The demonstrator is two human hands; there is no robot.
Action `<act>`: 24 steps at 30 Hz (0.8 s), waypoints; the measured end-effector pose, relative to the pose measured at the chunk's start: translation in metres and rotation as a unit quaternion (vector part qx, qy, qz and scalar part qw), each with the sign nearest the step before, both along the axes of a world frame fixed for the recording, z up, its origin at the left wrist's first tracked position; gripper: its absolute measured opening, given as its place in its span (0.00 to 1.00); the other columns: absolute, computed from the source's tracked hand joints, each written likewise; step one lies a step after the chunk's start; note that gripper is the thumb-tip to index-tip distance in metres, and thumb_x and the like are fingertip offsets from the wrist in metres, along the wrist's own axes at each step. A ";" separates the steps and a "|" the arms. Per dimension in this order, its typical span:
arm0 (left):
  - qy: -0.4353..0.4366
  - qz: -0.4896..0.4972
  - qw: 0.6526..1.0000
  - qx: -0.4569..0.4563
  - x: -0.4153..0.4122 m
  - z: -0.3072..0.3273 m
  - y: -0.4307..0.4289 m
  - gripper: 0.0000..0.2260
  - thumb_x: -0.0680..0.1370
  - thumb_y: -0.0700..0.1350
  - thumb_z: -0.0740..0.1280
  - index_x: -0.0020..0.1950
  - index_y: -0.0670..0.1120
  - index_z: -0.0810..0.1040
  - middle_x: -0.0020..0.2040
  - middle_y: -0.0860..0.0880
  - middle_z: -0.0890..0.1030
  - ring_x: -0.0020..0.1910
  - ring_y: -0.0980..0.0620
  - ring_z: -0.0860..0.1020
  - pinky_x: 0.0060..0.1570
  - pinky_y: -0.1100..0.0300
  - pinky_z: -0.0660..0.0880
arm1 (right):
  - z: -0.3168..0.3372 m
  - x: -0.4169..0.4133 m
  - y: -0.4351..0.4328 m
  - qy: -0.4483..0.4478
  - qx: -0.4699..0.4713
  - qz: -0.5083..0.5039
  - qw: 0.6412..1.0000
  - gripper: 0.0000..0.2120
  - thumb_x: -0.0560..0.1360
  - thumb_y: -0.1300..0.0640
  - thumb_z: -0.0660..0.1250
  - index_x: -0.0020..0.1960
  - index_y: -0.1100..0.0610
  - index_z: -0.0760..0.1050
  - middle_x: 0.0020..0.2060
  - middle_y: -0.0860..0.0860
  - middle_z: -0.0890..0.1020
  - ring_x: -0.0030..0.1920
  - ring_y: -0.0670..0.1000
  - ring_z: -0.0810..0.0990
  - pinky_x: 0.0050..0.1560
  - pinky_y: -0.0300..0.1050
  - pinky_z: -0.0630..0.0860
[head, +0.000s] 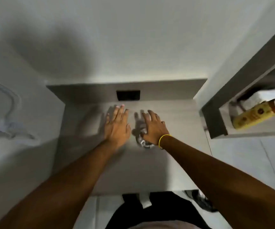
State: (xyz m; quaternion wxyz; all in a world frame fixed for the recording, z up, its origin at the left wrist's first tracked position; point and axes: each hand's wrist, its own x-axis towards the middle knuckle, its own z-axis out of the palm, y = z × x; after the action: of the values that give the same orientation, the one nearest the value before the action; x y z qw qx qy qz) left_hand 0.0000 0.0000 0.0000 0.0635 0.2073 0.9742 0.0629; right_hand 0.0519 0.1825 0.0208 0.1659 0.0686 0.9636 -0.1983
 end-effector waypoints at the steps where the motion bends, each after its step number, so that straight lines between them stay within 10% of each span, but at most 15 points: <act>1: -0.012 0.003 1.000 -0.014 0.004 -0.005 0.001 0.34 0.84 0.53 0.60 0.88 0.49 0.52 0.90 0.47 0.48 0.89 0.46 0.47 0.87 0.37 0.50 | -0.003 -0.001 0.001 -0.002 0.003 0.001 1.000 0.50 0.72 0.39 0.72 0.87 0.50 0.51 0.86 0.56 0.56 0.84 0.64 0.59 0.74 0.71 0.70; 12: -0.090 0.020 0.996 -0.004 0.071 -0.129 -0.012 0.28 0.87 0.53 0.57 0.86 0.46 0.60 0.89 0.43 0.56 0.89 0.40 0.53 0.82 0.30 0.54 | -0.074 0.005 -0.005 -0.071 0.073 0.063 0.993 0.46 0.61 0.47 0.79 0.76 0.53 0.67 0.69 0.57 0.71 0.68 0.64 0.75 0.56 0.57 0.78; 24: -0.021 0.023 0.999 0.038 0.076 -0.153 -0.018 0.30 0.86 0.55 0.54 0.87 0.48 0.57 0.89 0.44 0.56 0.89 0.41 0.52 0.82 0.30 0.55 | -0.060 -0.008 -0.003 -0.080 0.067 0.118 0.987 0.43 0.68 0.48 0.80 0.78 0.55 0.65 0.72 0.59 0.68 0.70 0.65 0.73 0.63 0.62 0.78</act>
State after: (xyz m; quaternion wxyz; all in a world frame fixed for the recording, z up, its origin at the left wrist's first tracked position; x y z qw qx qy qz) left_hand 0.0758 -0.0181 -0.1535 0.0743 0.1860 0.9741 0.1051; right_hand 0.0440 0.1793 -0.0391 0.2602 -0.0187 0.9595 -0.1062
